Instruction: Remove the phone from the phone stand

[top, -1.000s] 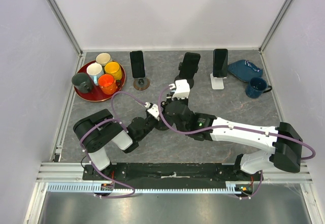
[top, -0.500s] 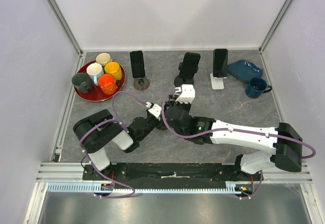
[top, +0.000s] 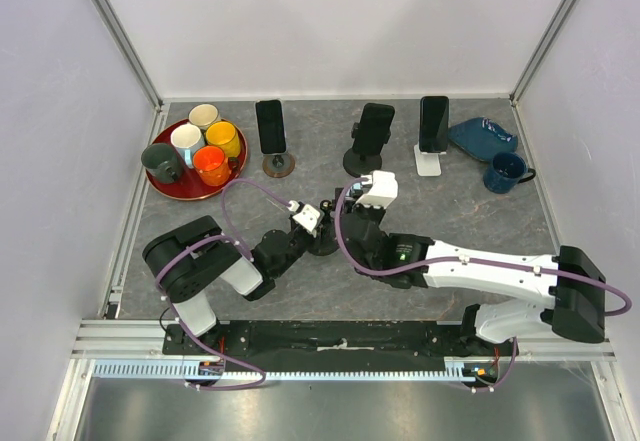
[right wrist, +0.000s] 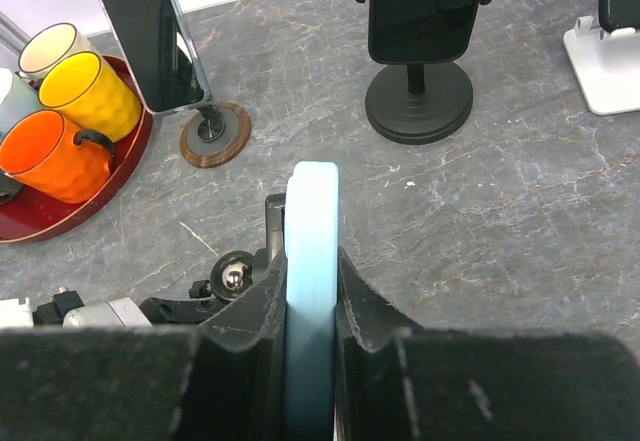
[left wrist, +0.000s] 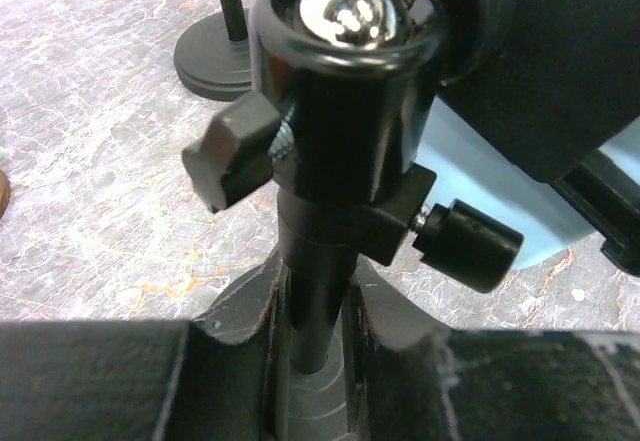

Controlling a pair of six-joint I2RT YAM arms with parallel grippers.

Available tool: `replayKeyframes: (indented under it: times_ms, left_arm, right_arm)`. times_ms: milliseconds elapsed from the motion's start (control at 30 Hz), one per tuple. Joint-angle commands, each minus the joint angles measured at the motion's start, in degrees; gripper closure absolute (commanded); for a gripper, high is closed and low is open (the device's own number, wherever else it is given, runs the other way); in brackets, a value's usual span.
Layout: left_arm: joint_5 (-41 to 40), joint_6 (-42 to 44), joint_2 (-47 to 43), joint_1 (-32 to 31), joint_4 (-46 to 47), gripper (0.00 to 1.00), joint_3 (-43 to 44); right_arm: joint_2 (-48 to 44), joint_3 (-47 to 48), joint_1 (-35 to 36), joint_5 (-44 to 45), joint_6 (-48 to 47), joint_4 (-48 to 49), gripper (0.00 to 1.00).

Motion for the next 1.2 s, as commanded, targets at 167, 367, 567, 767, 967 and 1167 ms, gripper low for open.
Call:
replayKeyframes:
  times_ms: [167,367,567,767,967,1167]
  left_arm:
    - [-14.98,-5.02,0.08,4.28,-6.16,0.98,-0.36]
    - [-15.25,-6.07,-0.01,4.98,-5.2,0.98,-1.06]
    - [-14.9,-7.21,-0.19,5.86,-4.76,0.98,-1.68]
    - [-14.72,-7.22,-0.28,5.94,-4.14,0.98,-2.03]
    - [-14.9,-7.3,-0.1,6.03,-4.05,0.98,-2.12]
    - [-15.16,-7.57,-0.01,6.03,-3.79,0.98,-2.2]
  right_arm:
    - [-6.51,-2.28,1.28,-4.62,7.42,-2.27,1.0]
    - [-8.97,-4.48,-0.83,-7.61,10.25,-1.03,1.0]
    - [-11.69,-6.77,-3.29,-10.33,13.15,-0.25,1.0]
    - [-12.4,-8.0,-4.17,-11.57,15.61,0.28,1.0]
    - [-14.94,-9.15,-5.49,-12.27,17.81,0.55,1.0]
    - [-17.05,-10.64,-6.89,-13.06,20.44,1.07,1.0]
